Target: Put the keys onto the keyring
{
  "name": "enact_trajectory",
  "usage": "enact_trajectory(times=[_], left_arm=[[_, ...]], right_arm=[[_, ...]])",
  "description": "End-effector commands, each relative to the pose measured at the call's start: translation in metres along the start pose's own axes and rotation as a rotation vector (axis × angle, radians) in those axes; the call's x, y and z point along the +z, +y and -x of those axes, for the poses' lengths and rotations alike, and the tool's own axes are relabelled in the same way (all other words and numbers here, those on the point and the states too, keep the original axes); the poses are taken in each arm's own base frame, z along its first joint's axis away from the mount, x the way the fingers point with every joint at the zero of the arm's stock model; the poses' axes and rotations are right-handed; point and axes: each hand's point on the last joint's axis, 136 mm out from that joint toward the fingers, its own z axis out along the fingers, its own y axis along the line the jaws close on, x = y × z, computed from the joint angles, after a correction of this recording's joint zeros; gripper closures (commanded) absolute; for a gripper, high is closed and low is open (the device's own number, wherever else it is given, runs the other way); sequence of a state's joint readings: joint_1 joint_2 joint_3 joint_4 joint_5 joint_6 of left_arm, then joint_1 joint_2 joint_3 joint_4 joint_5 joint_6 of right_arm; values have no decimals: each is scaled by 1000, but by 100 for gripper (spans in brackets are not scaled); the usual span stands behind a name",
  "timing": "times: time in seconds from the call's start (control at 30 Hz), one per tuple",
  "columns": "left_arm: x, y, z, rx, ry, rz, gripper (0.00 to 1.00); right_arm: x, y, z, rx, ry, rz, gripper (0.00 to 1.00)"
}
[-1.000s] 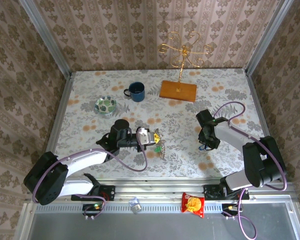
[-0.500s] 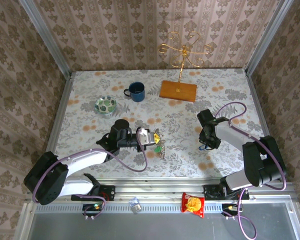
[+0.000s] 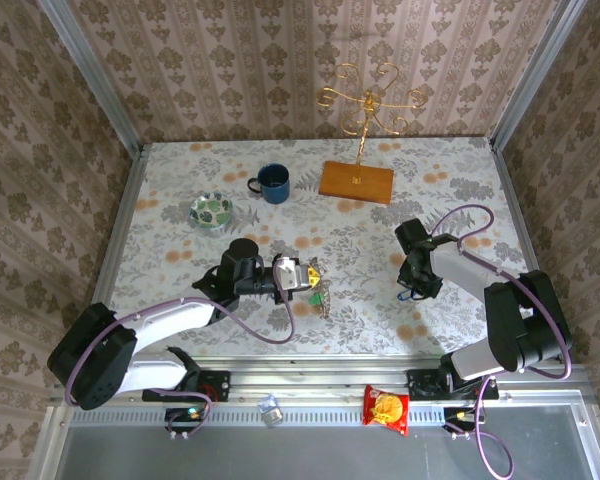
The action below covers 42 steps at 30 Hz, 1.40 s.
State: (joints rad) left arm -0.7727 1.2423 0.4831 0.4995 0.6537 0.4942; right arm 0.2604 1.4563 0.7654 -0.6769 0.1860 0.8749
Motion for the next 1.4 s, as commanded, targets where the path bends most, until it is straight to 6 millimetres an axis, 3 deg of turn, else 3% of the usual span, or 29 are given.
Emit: enact_trajectory(times=[0.0, 0.3, 0.37, 0.5, 0.63, 0.73, 0.8, 0.97, 1.13, 1.37], left_arm=[[2, 5, 14, 44, -28, 3, 100], [2, 5, 15, 45, -29, 1, 100], [2, 5, 15, 46, -30, 2, 100], [2, 5, 15, 46, -30, 3, 100], [1, 7, 16, 34, -28, 10, 100], [2, 8, 17, -5, -18, 5, 100], [2, 13, 18, -42, -5, 29, 100], [3, 10, 25, -123, -10, 19, 100], [4, 7, 30, -202, 23, -8, 100], [8, -1, 40, -268, 50, -46, 100]], right_arm=[[5, -6, -3, 29, 14, -27, 85], [7, -7, -4, 25, 23, -31, 83], [7, -7, -4, 25, 22, -30, 85], [3, -7, -3, 23, 21, -25, 100], [-14, -4, 3, -24, -12, 10, 100], [-42, 11, 11, -156, -86, 109, 100], [-64, 31, 10, -278, -137, 232, 100], [-136, 90, -8, -564, -300, 651, 100], [-197, 117, -39, -842, -435, 963, 100], [-225, 124, -76, -1081, -426, 1160, 100]])
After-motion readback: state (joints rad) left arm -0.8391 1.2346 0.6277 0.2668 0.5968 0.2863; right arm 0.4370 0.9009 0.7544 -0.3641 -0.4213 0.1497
